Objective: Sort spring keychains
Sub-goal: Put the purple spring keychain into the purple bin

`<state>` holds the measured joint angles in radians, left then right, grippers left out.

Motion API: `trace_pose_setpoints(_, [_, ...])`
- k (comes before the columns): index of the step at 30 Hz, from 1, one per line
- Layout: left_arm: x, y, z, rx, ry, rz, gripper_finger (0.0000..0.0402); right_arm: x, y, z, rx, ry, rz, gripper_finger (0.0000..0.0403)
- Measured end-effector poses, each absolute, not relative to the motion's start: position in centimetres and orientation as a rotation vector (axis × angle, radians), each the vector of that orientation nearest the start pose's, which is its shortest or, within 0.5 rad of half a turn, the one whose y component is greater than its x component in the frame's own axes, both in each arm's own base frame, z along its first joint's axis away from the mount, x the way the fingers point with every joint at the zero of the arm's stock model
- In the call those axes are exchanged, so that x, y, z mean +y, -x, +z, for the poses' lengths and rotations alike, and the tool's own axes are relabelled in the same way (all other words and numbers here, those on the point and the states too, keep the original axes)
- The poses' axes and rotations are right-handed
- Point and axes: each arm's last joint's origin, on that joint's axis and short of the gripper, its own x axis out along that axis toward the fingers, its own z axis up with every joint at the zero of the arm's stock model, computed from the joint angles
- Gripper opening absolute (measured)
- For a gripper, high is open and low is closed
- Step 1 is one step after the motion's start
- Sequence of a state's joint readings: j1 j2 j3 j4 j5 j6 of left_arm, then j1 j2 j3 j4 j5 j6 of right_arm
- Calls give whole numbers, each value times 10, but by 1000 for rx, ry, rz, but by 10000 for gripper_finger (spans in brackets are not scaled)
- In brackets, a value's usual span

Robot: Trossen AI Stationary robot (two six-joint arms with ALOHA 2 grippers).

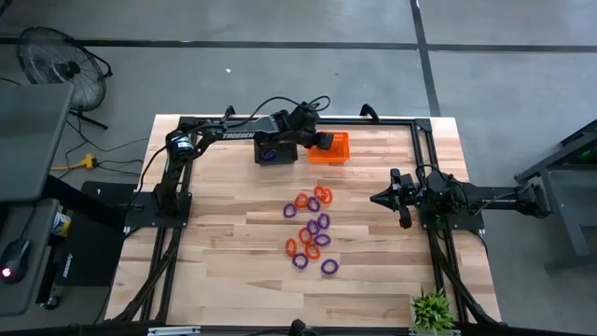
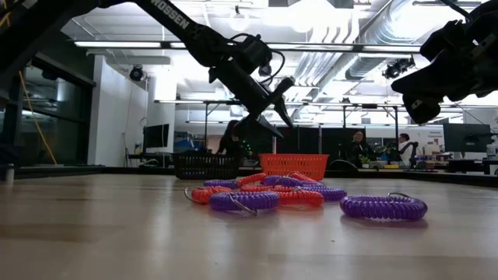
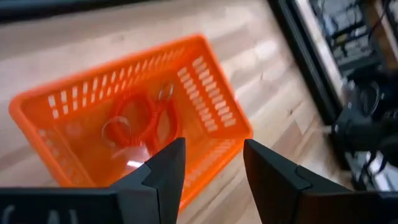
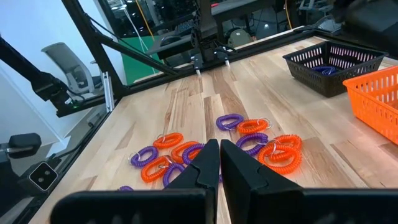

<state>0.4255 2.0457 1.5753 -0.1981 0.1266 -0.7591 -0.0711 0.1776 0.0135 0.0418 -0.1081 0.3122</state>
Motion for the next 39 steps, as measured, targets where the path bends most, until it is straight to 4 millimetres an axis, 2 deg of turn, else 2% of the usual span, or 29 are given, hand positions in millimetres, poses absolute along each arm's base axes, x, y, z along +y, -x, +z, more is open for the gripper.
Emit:
trace_pose_setpoints(8, [178, -413, 223, 642, 886, 495, 161, -5, -107, 158, 126, -323, 18, 11])
trace_pose_setpoints(12, [170, -408, 239, 647, 840, 481, 161, -5, -107, 158, 126, -323, 18, 11])
trace_pose_setpoints(21, [148, -386, 257, 809, 789, 529, 161, -5, -107, 158, 126, -323, 17, 11])
trace_pose_setpoints(30, [103, -377, 242, 1110, 733, 547, 161, -5, -107, 158, 126, -323, 17, 11])
trace_pose_setpoints(39, [44, -376, 239, 1216, 625, 649, 161, -5, -107, 158, 126, -323, 17, 11])
